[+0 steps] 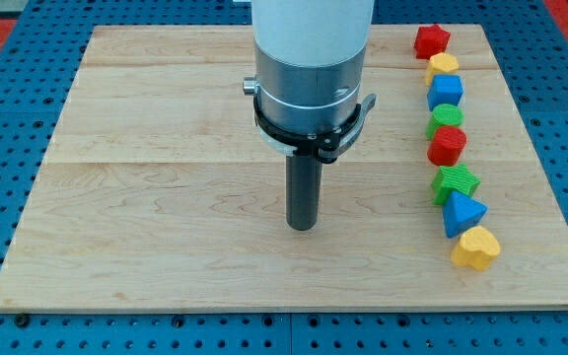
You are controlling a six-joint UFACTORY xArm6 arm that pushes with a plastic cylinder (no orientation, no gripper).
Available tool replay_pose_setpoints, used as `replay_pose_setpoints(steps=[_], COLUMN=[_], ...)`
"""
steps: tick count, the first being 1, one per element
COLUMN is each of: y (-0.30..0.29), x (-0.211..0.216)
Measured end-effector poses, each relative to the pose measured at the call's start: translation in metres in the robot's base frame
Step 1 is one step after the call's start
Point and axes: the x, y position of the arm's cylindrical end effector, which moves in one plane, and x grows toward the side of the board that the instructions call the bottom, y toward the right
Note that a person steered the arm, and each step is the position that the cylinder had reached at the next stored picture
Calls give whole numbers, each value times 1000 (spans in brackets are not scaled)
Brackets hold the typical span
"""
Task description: Place your arm horizontally to the yellow heart
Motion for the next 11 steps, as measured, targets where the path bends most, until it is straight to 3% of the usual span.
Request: replay_pose_setpoints(steps=[2,4,7,8,9,10,11], y=[59,100,283,294,261,245,215], x=[63,87,89,65,35,50,36])
